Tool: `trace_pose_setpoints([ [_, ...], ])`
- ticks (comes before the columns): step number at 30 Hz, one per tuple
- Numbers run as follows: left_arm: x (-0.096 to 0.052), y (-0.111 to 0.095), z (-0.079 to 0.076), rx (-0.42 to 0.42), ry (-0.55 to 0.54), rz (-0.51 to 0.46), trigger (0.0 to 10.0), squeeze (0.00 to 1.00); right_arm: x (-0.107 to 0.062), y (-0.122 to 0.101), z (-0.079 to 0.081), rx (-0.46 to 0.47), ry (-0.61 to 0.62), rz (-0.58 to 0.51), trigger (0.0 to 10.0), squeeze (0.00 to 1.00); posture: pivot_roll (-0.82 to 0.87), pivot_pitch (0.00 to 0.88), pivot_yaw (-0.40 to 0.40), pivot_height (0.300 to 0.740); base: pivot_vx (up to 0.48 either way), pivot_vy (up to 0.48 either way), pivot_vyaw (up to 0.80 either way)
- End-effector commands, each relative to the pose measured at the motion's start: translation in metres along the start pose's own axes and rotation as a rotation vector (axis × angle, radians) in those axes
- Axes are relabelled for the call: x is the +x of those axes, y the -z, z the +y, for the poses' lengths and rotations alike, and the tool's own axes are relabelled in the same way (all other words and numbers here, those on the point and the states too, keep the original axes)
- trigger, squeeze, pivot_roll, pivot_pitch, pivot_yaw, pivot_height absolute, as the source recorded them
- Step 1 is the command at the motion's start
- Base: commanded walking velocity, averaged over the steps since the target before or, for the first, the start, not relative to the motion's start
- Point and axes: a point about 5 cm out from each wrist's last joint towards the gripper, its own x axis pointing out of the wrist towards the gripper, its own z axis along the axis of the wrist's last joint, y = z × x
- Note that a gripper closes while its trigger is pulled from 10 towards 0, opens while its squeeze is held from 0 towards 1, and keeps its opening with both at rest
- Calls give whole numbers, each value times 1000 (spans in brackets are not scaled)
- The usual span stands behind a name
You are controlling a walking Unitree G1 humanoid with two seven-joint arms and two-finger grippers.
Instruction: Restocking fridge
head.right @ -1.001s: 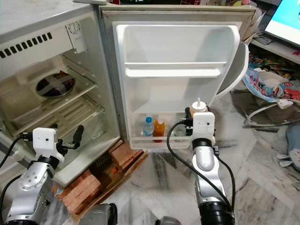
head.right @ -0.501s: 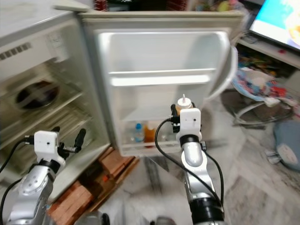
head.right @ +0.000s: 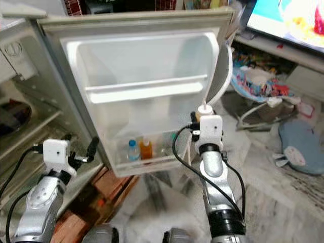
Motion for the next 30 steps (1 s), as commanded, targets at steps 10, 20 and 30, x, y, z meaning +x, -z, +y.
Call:
trace_pose_setpoints([
  [10, 4, -2, 3, 5, -12, -1, 10000, 0, 3, -5, 2, -3, -8, -22, 10000, 0, 87, 57, -59, 740, 375, 0, 400],
  [20, 4, -2, 3, 22, -6, 6, 10000, 0, 4, -4, 1, 1, 6, -20, 10000, 0, 91, 55, -52, 740, 0, 0, 0],
  [30, 3, -1, 4, 26, -5, 16, 10000, 0, 1, -6, 11, 148, -55, -10, 10000, 0, 95, 56, -47, 740, 0, 0, 0],
])
